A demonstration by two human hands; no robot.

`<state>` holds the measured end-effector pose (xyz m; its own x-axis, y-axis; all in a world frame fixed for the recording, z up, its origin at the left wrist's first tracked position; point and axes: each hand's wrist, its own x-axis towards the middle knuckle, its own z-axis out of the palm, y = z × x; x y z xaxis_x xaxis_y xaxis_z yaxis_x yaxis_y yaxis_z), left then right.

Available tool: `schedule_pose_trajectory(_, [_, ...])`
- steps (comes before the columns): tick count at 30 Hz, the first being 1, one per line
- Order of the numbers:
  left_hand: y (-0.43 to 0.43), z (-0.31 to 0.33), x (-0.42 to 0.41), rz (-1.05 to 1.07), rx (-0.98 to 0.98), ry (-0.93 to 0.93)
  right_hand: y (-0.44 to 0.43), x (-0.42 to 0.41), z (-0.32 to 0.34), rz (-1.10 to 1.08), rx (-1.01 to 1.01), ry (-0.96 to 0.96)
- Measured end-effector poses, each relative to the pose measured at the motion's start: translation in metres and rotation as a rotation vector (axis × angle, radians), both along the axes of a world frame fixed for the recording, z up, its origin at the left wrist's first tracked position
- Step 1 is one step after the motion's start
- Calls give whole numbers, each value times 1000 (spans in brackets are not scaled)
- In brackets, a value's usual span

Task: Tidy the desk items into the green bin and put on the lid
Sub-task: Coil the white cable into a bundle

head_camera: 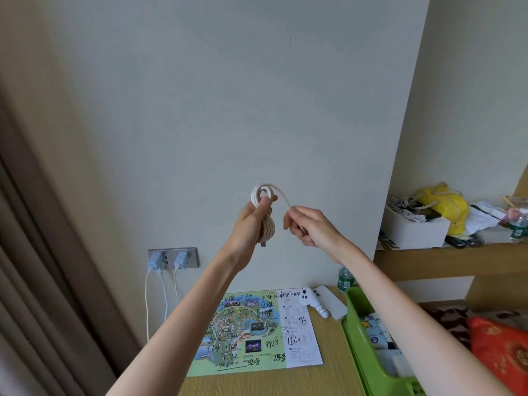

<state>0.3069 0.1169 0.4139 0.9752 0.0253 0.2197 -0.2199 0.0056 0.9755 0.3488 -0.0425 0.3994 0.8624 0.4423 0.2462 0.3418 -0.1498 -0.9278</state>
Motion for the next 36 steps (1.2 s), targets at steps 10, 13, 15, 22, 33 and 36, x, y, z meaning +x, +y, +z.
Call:
schedule_pose_trajectory(10, [-4,5,-1,-18,94,-10,14,-13,10,100,-83,48])
schedule_pose_trajectory(13, [-5,3,-1,-23,22,3,10,-13,11,88,-140,59])
schedule_pose_trajectory(15, [-4,2,0,6,-41,11,6,-13,11,86,-178,53])
schedule_pose_trajectory(22, [11,-3,10,167,24,25,-15,-6,16,19,-354,-74])
schedule_pose_trajectory(33, [7,-13,8,-52,484,-26,-16,5,43,-227,-387,-430])
schedule_pose_trajectory(36, [5,-10,2,-178,474,51,-14,-2,51,-114,-284,-449])
